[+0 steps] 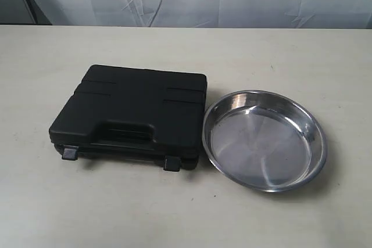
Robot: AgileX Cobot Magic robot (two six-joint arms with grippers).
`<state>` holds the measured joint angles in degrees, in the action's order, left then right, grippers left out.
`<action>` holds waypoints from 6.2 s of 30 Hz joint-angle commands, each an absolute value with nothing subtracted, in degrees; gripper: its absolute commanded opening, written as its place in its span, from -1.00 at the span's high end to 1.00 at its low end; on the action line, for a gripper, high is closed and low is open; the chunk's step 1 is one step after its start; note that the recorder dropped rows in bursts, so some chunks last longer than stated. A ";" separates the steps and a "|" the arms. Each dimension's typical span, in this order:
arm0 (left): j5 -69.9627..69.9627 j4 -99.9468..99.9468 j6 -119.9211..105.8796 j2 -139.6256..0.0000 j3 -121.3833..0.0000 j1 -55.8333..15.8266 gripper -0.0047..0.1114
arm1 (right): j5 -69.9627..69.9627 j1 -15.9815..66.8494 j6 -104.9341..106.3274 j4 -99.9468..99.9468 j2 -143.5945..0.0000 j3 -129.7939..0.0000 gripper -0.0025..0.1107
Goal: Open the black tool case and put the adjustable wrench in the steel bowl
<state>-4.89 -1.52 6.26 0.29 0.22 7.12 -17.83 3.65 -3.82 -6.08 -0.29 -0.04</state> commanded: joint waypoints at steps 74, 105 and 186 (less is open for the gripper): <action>-5.19 -1.66 6.36 0.00 0.00 6.68 0.91 | -43.51 46.71 58.14 -18.29 -110.00 -82.45 0.19; -5.19 -1.66 6.36 0.00 0.00 6.68 0.91 | -36.69 49.25 56.80 -18.37 -119.48 -82.45 0.95; -5.19 -1.66 6.36 0.00 0.00 6.68 0.91 | -22.59 32.83 48.03 -30.64 -114.80 -83.73 0.95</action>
